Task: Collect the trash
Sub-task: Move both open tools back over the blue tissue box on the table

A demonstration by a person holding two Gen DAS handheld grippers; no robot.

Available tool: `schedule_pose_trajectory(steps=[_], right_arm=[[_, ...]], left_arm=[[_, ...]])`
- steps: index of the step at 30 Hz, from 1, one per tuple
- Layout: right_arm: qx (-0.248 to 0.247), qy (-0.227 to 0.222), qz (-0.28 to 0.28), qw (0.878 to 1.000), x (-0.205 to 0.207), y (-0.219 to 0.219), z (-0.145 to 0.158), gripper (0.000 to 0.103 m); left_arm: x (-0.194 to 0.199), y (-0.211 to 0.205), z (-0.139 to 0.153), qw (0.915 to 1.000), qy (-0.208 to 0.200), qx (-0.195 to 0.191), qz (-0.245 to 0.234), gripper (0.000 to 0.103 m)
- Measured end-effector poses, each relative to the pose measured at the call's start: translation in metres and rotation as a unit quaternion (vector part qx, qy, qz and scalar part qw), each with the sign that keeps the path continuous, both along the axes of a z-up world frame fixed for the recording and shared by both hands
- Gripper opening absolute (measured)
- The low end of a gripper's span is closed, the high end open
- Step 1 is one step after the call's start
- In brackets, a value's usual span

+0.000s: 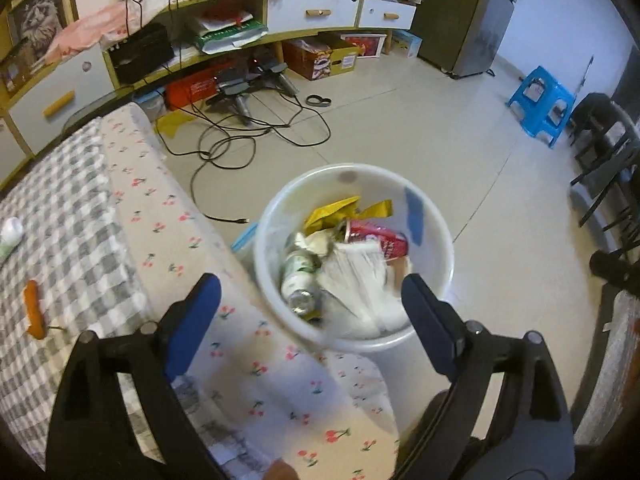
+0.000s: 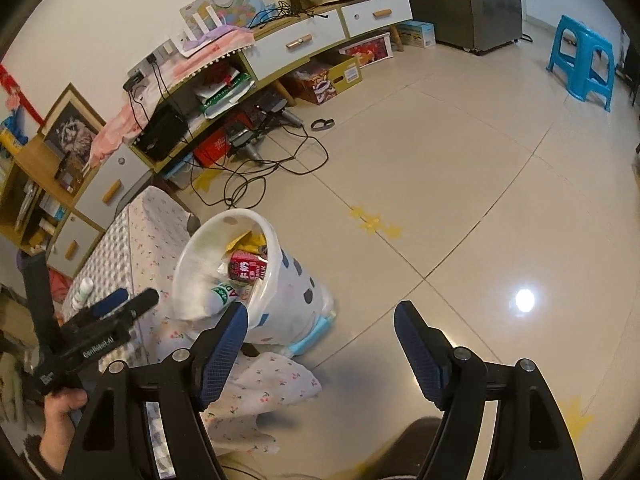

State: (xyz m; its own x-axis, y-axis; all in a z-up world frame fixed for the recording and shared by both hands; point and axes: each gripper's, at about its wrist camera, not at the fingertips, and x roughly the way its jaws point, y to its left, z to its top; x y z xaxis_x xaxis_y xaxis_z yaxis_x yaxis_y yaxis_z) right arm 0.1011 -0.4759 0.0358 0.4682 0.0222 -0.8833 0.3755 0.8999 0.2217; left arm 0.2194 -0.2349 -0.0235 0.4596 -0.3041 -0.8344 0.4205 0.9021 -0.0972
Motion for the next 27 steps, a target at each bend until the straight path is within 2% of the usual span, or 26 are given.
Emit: schedule_pose_trajectory(steps=[5,16,27], right_arm=[[-0.005,-0.002,0.010,1.000,0.003,0.010,0.002,0.079],[-0.009,-0.003,0.053,0.999,0.008,0.051,0.006,0.081],[-0.025,0.011,0.126,0.992,0.012,0.125,-0.001,0.083]], left_arm=[[-0.007,0.019,-0.001,0.9999,-0.005,0.015,0.006,0.098],[-0.031,0.092,0.005,0.9995,0.004,0.021,0.022,0.101],[-0.059,0.176,0.004,0.9976,0.025,-0.003,0.064,0.102]])
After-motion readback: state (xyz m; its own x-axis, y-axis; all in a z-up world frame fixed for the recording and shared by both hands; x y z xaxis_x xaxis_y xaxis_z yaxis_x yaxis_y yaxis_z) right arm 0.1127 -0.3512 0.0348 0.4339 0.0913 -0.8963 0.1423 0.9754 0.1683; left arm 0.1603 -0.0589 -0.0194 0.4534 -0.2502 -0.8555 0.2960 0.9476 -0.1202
